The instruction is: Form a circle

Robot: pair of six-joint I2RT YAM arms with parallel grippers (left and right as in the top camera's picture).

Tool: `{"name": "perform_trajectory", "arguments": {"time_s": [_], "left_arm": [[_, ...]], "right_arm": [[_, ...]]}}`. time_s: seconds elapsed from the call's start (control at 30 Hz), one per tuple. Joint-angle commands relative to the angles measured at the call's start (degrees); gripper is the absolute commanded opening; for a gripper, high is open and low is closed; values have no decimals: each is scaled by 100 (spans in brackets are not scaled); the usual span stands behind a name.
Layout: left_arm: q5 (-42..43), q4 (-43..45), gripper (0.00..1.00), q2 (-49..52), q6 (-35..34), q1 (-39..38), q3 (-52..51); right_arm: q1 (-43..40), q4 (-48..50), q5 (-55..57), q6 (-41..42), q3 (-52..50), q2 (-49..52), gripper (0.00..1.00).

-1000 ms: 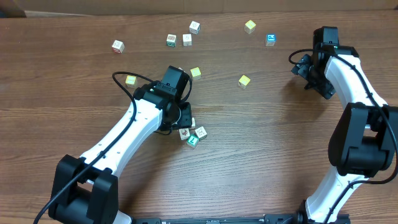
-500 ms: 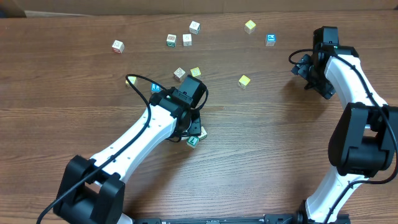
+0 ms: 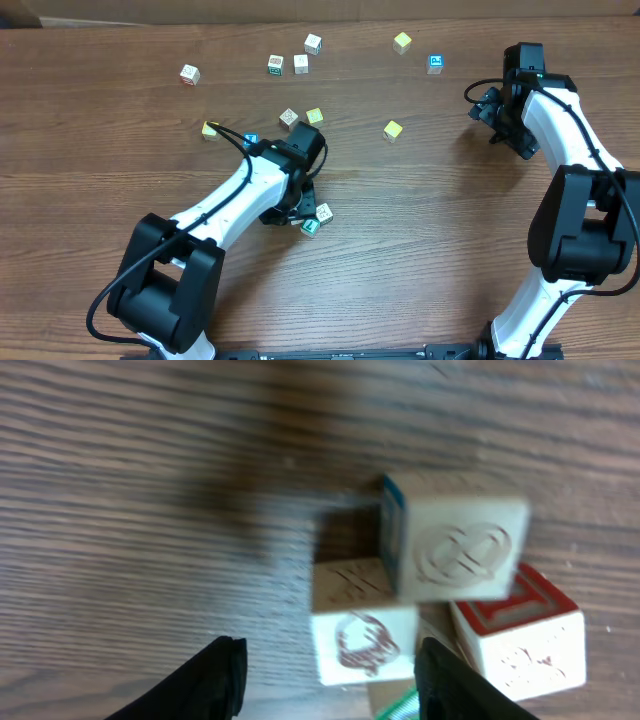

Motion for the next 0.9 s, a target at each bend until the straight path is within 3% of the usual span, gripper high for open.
{"name": "perform_trajectory", "arguments": {"time_s": [0.0,0.87], "left_arm": [[13,20,52,35,-20,94,35],[-22,247,47,42,149,-243,0]], "right_arm": [[15,26,17,0,2,-151,100],[15,26,17,-2,2,-151,100]]}}
